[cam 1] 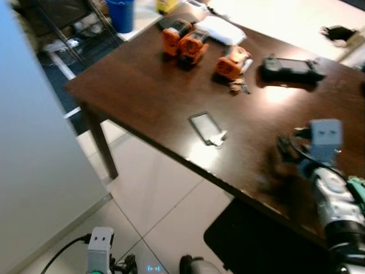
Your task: Hang keys on a hook
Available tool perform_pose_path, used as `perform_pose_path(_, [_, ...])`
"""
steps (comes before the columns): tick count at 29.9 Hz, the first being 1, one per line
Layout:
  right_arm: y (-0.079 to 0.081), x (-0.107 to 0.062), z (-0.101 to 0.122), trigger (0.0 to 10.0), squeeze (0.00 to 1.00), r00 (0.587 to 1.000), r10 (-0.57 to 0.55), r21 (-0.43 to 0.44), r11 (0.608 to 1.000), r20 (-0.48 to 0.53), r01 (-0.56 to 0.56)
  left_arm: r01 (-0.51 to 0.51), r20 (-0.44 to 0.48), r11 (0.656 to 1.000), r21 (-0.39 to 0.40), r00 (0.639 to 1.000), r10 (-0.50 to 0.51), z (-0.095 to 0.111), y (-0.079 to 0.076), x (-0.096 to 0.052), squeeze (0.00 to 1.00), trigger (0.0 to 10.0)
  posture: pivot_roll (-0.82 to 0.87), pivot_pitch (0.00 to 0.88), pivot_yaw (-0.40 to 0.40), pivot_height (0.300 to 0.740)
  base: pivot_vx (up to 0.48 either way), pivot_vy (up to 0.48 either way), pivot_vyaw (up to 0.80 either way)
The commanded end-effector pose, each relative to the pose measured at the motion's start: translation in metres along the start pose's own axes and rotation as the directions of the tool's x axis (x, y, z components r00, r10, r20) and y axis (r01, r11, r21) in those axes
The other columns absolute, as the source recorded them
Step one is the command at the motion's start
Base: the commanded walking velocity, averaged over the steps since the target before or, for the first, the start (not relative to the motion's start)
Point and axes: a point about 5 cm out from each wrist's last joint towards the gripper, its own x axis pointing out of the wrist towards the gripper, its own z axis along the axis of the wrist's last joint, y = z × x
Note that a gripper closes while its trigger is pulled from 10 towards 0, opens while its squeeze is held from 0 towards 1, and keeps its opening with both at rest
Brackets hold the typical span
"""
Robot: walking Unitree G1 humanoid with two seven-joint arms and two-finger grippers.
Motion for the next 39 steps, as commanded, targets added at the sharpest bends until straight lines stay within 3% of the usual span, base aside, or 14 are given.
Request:
perform_pose_path(1, [-0.008, -0.005, -0.007, 10.0, 0.0, 0.999, -0.031, 0.028, 0.999, -0.019, 0.031, 0.007, -0.087, 1.0, -0.008, 0.996, -0.008, -0.022, -0.003, -0.005, 0.0, 10.0, -0.08, 0.14, -0.005, 0.74, 0.0, 0.0, -0.76])
perform_pose_path(6, [-0.018, -0.009, -0.001, 10.0, 0.0, 1.0, -0.003, 0.085, 0.996, 0.031, 0.0, 0.005, -0.1, 1.0, 0.002, 0.995, -0.005, -0.025, -0.002, -0.006, 0.0, 10.0, -0.09, 0.137, -0.005, 0.74, 0.0, 0.0, -0.76])
perform_pose_path(13, [-0.017, -0.012, -0.003, 10.0, 0.0, 0.999, 0.015, 0.073, 0.997, 0.028, -0.017, 0.008, -0.109, 1.0, 0.015, 0.994, -0.006, -0.026, -0.002, -0.007, 0.0, 10.0, -0.1, 0.135, -0.006, 0.74, 0.0, 0.0, -0.54])
perform_pose_path(20, [-0.001, -0.018, -0.011, 10.0, 0.0, 0.992, 0.109, 0.148, 0.982, 0.062, -0.117, 0.015, -0.118, 0.999, 0.035, 0.993, -0.011, -0.026, -0.001, -0.007, 0.0, 10.0, -0.1, 0.124, -0.006, 0.74, 0.0, 0.0, 0.0])
perform_pose_path(23, [0.017, -0.024, -0.011, 10.0, 0.0, 0.967, 0.22, 0.233, 0.941, 0.125, -0.244, 0.019, -0.117, 0.999, 0.043, 0.993, -0.014, -0.025, -0.001, -0.007, 0.0, 10.0, -0.1, 0.125, -0.006, 0.74, 0.0, 0.0, 0.0])
perform_pose_path(28, [0.022, -0.025, -0.01, 10.0, 0.0, 0.96, 0.245, 0.242, 0.931, 0.138, -0.272, 0.02, -0.116, 0.999, 0.044, 0.993, -0.015, -0.025, -0.002, -0.007, 0.0, 10.0, -0.1, 0.125, -0.005, 0.74, 0.0, 0.0, 0.0])
perform_pose_path(36, [0.028, -0.029, -0.041, 10.0, 0.0, 0.982, 0.182, 0.31, 0.937, -0.041, -0.161, 0.05, -0.128, 0.995, 0.081, 0.991, -0.039, -0.026, -0.005, -0.006, 0.0, 10.0, -0.1, 0.127, -0.01, 0.74, 0.0, 0.0, 0.0])
perform_pose_path(39, [0.027, -0.031, -0.045, 10.0, 0.0, 0.984, 0.169, 0.333, 0.932, -0.057, -0.141, 0.051, -0.132, 0.995, 0.081, 0.99, -0.039, -0.028, -0.005, -0.007, 0.0, 10.0, -0.11, 0.131, -0.008, 0.74, 0.0, 0.0, 0.0])
